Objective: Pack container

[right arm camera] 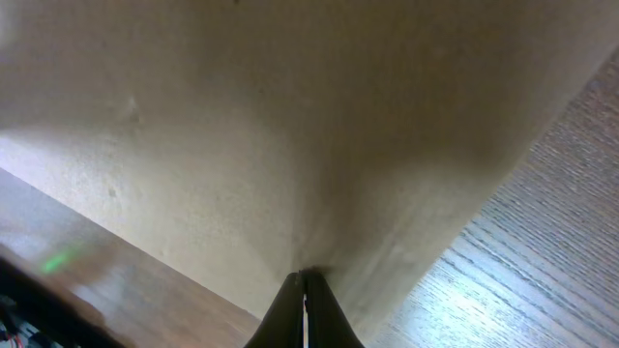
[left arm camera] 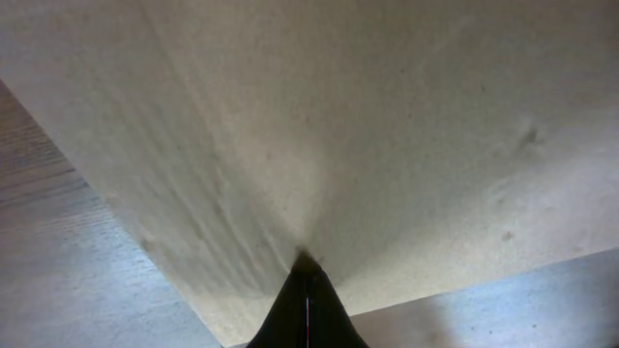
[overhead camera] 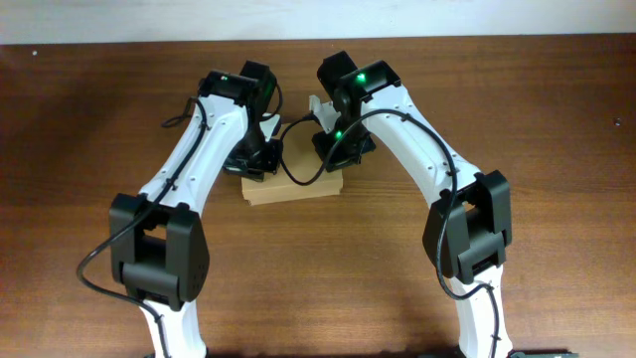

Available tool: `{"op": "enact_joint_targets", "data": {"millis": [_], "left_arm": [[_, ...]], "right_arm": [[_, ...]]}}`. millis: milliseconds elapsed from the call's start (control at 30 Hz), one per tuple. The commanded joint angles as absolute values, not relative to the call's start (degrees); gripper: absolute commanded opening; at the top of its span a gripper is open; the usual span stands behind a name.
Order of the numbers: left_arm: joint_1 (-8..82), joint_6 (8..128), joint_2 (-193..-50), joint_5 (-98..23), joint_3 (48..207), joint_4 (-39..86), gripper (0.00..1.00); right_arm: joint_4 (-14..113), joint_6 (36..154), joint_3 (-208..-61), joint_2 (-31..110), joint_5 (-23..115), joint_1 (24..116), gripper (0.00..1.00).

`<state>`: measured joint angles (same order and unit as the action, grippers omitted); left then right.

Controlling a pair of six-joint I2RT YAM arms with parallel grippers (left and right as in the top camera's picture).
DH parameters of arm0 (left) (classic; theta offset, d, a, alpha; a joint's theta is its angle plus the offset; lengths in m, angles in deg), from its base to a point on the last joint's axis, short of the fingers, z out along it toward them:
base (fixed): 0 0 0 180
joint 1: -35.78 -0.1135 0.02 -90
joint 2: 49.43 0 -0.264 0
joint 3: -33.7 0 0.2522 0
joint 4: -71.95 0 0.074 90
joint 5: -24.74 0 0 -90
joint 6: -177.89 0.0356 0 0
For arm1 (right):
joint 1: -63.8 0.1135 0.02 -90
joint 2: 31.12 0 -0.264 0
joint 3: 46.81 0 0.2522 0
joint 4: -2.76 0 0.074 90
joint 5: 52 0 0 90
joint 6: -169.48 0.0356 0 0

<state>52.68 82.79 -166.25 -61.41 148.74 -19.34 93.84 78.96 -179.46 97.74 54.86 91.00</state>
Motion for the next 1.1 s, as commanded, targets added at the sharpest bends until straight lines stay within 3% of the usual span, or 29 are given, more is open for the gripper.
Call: {"op": "enact_joint_targets", "data": {"millis": [0, 200, 433, 700, 933, 1000, 1067], "left_arm": [[52.51, 83.90, -168.65, -61.98, 144.87, -19.69, 0.02], [51.99, 83.90, -166.66, -67.11, 148.56, -20.00, 0.02], [46.37, 83.88, -162.18, -68.55, 164.56, -22.49, 0.01], [36.23, 84.38, -161.15, -68.51, 188.56, -28.11, 0.02], [32.31, 85.17, -158.64, -68.49, 207.43, -30.16, 0.08], [32.23, 85.17, -157.11, -68.51, 210.62, -29.71, 0.13], [32.25, 85.17, -155.32, -68.49, 213.28, -29.22, 0.21]], "right_arm": [[92.93, 78.28, -178.85, 101.61, 53.97, 91.52, 0.04], [91.70, 76.97, -182.37, 99.21, 53.55, 89.40, 0.04], [97.69, 78.24, -193.91, 96.28, 46.19, 80.62, 0.04], [105.60, 78.22, -216.29, 93.35, 44.17, 70.08, 0.04], [105.69, 78.24, -235.66, 85.98, 44.13, 67.85, 0.04], [104.60, 78.31, -239.64, 83.14, 44.17, 67.92, 0.06], [102.61, 78.44, -240.27, 79.71, 44.17, 67.94, 0.25]]}}
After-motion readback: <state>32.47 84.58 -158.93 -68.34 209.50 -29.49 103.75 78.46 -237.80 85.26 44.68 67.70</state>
